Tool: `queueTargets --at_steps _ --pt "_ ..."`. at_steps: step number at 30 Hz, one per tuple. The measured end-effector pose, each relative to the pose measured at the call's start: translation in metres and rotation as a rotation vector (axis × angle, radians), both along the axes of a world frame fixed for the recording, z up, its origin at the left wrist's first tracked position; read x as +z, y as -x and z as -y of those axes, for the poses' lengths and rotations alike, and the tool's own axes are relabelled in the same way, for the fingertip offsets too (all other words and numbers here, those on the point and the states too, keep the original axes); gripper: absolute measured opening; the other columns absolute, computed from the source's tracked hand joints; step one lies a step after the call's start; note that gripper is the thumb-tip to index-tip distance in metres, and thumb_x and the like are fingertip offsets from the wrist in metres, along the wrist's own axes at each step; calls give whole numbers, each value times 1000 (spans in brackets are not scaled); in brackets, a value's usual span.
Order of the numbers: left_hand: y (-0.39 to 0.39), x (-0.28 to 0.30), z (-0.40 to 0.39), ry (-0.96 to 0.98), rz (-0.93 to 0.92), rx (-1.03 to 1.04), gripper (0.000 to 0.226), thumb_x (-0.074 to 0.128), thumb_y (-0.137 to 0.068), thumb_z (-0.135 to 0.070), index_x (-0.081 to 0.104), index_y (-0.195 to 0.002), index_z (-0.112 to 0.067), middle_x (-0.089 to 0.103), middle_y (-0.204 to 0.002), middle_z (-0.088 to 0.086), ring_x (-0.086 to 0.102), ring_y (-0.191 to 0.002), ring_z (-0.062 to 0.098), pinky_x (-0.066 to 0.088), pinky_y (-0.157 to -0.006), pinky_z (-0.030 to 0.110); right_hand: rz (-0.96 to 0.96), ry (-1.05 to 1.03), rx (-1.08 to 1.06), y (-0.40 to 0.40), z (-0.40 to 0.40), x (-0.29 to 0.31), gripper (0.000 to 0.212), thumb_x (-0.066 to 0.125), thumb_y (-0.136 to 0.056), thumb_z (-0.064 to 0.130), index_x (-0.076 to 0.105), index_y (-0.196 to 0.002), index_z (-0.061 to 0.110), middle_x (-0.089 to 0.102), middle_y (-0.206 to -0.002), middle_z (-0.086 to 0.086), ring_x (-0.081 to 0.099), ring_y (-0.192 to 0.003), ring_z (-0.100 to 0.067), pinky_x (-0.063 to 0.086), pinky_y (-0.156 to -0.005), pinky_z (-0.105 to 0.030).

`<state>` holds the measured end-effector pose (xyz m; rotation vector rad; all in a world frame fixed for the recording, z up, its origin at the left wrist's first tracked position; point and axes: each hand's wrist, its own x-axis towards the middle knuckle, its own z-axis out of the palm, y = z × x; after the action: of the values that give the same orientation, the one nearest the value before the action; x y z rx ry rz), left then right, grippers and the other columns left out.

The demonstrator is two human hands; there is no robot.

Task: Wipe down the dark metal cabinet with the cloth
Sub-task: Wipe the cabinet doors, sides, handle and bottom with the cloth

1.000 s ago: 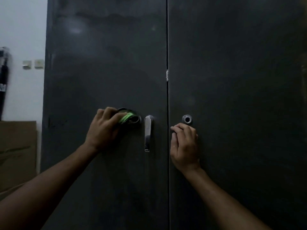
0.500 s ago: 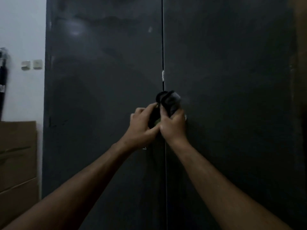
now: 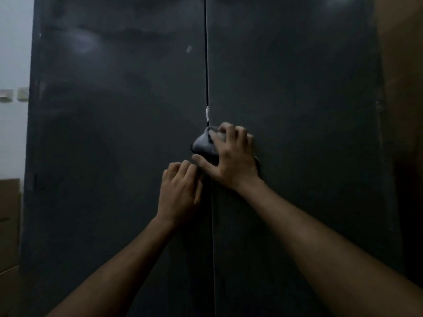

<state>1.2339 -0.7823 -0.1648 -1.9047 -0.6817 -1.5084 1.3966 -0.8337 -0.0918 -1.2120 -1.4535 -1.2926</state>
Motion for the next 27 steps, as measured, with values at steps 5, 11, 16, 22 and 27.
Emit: queueTargets --at_steps 5,11,16,22,27 --pt "-7 -3 1 -3 47 7 24 50 -101 -38 61 -97 -17 61 -99 1 48 -101 24 36 -79 37 -17 -119 -33 -93 23 -10 39 51 -96 39 64 -131 28 55 -127 -12 48 -106 -38 44 -84 -50" --pt "-4 -2 -3 -10 11 24 22 53 -98 -41 59 -98 -20 59 -100 0 47 -103 25 33 -79 35 -242 -129 -35 -12 -2 72 41 43 -97 48 61 -131 34 52 -129 -5 46 -112 -31 39 -89 -44" --pt "-1 -2 -3 6 -33 28 23 55 -95 -44 61 -97 -22 59 -99 -1 48 -103 25 24 -81 32 161 -3 -28 -76 10 14 45 55 -90 42 65 -129 22 55 -125 -14 48 -110 -36 40 -87 -44" --pt "4 29 12 34 -188 115 28 50 -94 -51 54 -84 -24 53 -82 -6 49 -79 19 30 -80 38 -732 -290 -251 -87 18 121 45 38 -101 48 63 -131 27 53 -129 -8 48 -112 -34 38 -92 -45" --pt "-9 83 17 10 -320 -23 27 54 -94 -45 61 -94 -19 58 -98 1 53 -91 23 35 -81 38 13 12 -142 -69 10 50 55 49 -92 41 54 -141 15 43 -135 -15 44 -111 -37 40 -87 -46"
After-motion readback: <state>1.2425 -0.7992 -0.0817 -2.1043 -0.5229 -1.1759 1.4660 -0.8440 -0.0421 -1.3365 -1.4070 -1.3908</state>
